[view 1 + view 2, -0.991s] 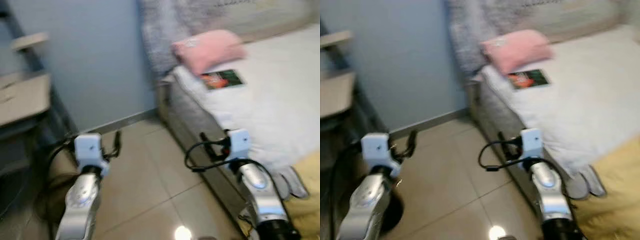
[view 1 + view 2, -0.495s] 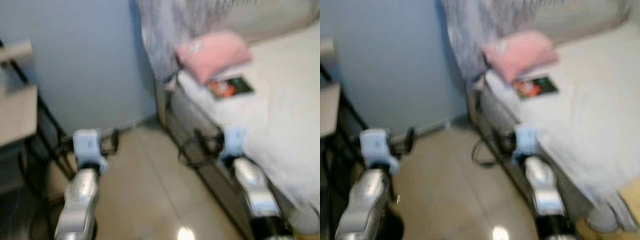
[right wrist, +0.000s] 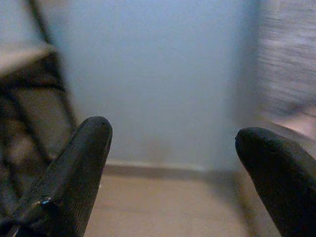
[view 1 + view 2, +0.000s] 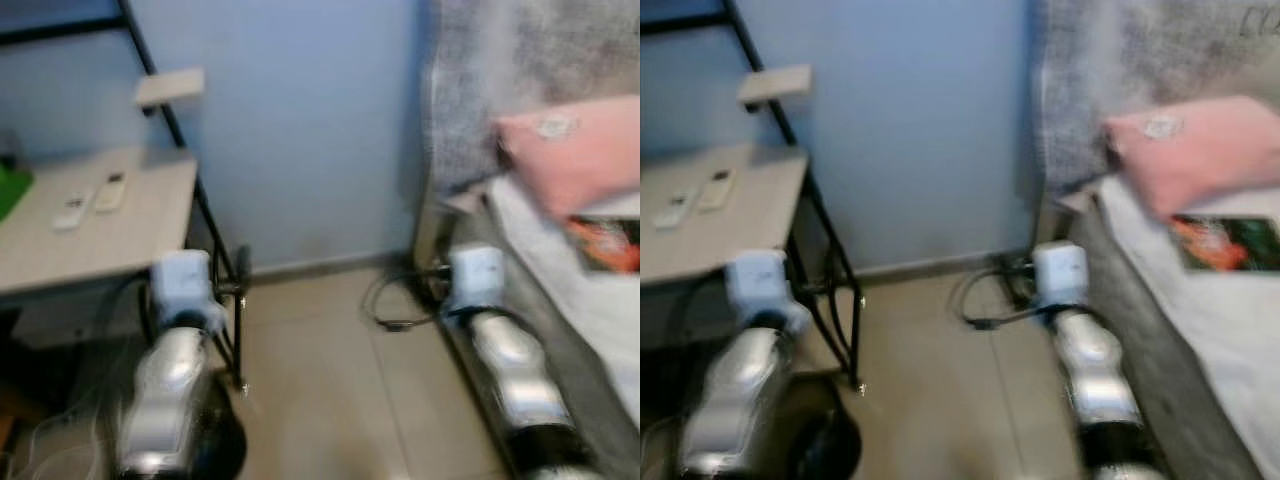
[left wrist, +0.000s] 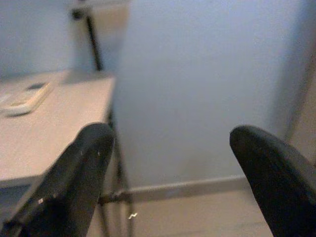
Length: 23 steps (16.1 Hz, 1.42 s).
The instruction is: Clean up the room
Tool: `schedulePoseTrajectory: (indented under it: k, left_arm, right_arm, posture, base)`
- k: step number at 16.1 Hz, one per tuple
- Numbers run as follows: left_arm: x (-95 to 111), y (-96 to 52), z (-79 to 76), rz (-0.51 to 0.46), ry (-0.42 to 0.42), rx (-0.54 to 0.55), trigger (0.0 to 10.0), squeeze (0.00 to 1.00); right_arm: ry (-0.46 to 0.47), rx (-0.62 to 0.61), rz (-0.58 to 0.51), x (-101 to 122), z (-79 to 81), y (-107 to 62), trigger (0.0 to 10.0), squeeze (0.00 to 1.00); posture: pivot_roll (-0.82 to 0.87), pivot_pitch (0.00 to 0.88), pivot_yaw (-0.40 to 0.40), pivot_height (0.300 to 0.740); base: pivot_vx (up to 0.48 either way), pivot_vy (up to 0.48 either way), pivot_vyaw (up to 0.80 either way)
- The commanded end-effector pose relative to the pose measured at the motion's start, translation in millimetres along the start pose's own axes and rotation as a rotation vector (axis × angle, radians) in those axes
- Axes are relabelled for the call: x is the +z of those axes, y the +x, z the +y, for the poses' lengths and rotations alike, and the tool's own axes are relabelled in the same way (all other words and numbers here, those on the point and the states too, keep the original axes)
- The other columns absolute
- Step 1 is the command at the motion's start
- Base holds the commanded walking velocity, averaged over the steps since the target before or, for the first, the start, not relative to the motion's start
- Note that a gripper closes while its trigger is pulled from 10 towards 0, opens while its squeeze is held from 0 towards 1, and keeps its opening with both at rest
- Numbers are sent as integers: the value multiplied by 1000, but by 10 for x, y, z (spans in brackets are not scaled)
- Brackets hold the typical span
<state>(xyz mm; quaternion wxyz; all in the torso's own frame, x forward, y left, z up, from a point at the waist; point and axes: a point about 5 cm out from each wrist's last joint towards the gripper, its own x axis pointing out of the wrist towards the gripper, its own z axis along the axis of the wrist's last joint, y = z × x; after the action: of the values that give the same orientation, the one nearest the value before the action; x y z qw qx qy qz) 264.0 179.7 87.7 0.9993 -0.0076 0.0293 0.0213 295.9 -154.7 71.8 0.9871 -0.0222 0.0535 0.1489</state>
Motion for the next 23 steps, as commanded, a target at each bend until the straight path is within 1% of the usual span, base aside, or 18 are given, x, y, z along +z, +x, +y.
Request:
schedulePoseTrajectory:
  k: [1, 3, 4, 5, 9, 10, 11, 12, 13, 14, 15, 16, 17, 19, 21, 23]
  left_arm:
    - [22, 23, -65, -5, -7, -21, 10000, 0]
    - [12, 69, -53, 12, 0, -39, 10000, 0]
    - [22, 106, -49, 14, 17, -64, 10000, 0]
    - [28, 115, -31, 12, 16, -56, 10000, 0]
    - [3, 92, -35, 13, 12, -33, 10000, 0]
    - [-28, 49, -95, 12, -10, -34, 10000, 0]
    - [-30, 45, -100, 12, -15, -33, 10000, 0]
    - [-60, 11, -141, 24, -39, -36, 10000, 0]
    - [-87, -22, -175, 38, -43, -57, 10000, 0]
    - [-126, -183, -206, 46, 1, -138, 10000, 0]
    - [-186, -270, -177, 66, -2, -152, 10000, 0]
    - [-227, -300, -145, 82, -28, -137, 10000, 0]
    - [-196, -299, -151, 62, -36, -145, 10000, 0]
    - [-96, -294, -188, 17, -20, -183, 10000, 0]
    - [-67, -317, -200, 15, -7, -216, 10000, 0]
    - [-72, -313, -194, 18, -13, -213, 10000, 0]
  right_arm:
    - [-20, -48, 11, -29, -109, -56, 10000, 0]
    - [-17, -56, 20, -58, -112, -74, 10000, 0]
    - [-35, -83, 41, -90, -129, -87, 10000, 0]
    - [-28, -80, 38, -91, -127, -88, 10000, 0]
    - [-24, -81, 37, -98, -124, -97, 10000, 0]
    - [-21, -81, 37, -99, -124, -102, 10000, 0]
    - [-20, -80, 37, -100, -124, -102, 10000, 0]
    - [-11, -69, 40, -105, -112, -108, 10000, 0]
    - [-5, -60, 43, -113, -102, -122, 10000, 0]
    - [26, -53, 47, -121, -111, -220, 10000, 0]
    - [39, -46, 59, -149, -115, -301, 10000, 0]
    - [38, -48, 72, -185, -128, -370, 10000, 0]
    - [39, -52, 73, -186, -145, -409, 10000, 0]
    - [36, -47, 66, -157, -160, -438, 10000, 0]
    - [28, -39, 68, -131, -148, -458, 10000, 0]
    - [16, -39, 77, -136, -140, -455, 10000, 0]
  posture:
    - [-149, 0, 130, 740]
    - [-150, 0, 134, 740]
    - [-150, 0, 135, 740]
    - [-151, 0, 136, 740]
    - [-153, 0, 137, 740]
    - [-152, 0, 135, 740]
    - [-152, 0, 135, 740]
    - [-150, 0, 133, 740]
    - [-148, 0, 129, 740]
    - [-147, 0, 129, 740]
    - [-146, 0, 130, 740]
    - [-147, 0, 130, 740]
    - [-149, 0, 129, 740]
    - [-154, 0, 128, 740]
    - [-156, 0, 132, 740]
    - [-156, 0, 133, 740]
  base:
    - [480, 0, 0]
    - [480, 0, 0]
    - [0, 0, 0]
    - [0, 0, 0]
    - [0, 0, 0]
    - [0, 0, 0]
    - [0, 0, 0]
    - [0, 0, 0]
    - [0, 0, 0]
    - [0, 0, 0]
    - [0, 0, 0]
    - [0, 0, 0]
    - [0, 0, 0]
    - [0, 0, 0]
    - [0, 0, 0]
    - [0, 0, 0]
